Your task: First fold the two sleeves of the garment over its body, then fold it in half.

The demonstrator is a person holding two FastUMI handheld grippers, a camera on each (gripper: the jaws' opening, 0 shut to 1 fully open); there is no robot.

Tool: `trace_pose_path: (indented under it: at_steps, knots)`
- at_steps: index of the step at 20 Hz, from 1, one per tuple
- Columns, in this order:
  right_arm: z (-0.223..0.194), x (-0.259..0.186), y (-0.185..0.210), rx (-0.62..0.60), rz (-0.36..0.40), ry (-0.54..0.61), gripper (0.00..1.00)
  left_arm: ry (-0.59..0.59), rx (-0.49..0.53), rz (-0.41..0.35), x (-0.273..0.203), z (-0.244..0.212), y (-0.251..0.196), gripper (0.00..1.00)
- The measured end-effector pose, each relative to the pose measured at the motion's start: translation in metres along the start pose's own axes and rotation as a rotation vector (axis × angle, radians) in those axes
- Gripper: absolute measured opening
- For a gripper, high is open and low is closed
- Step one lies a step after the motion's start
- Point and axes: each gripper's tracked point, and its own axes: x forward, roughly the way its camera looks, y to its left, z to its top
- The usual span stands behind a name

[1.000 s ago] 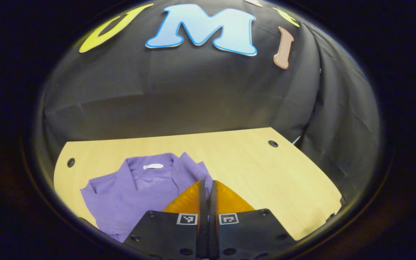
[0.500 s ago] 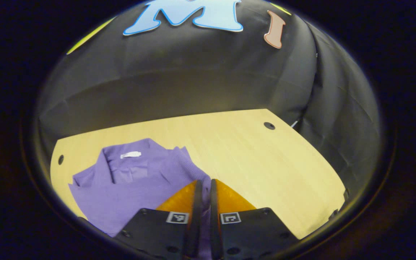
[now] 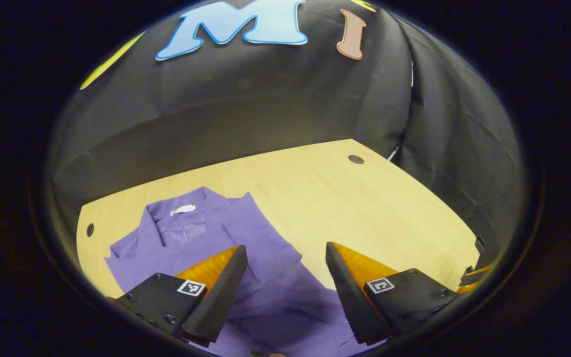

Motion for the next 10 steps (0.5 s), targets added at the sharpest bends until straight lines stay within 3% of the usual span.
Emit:
trace_pose_path:
  at_steps: [10]
  knots:
    - [-0.051,0.018,0.028,-0.223,0.055,0.179,0.75,0.049,-0.101,0.149,-0.123,-0.103,0.069,1.0]
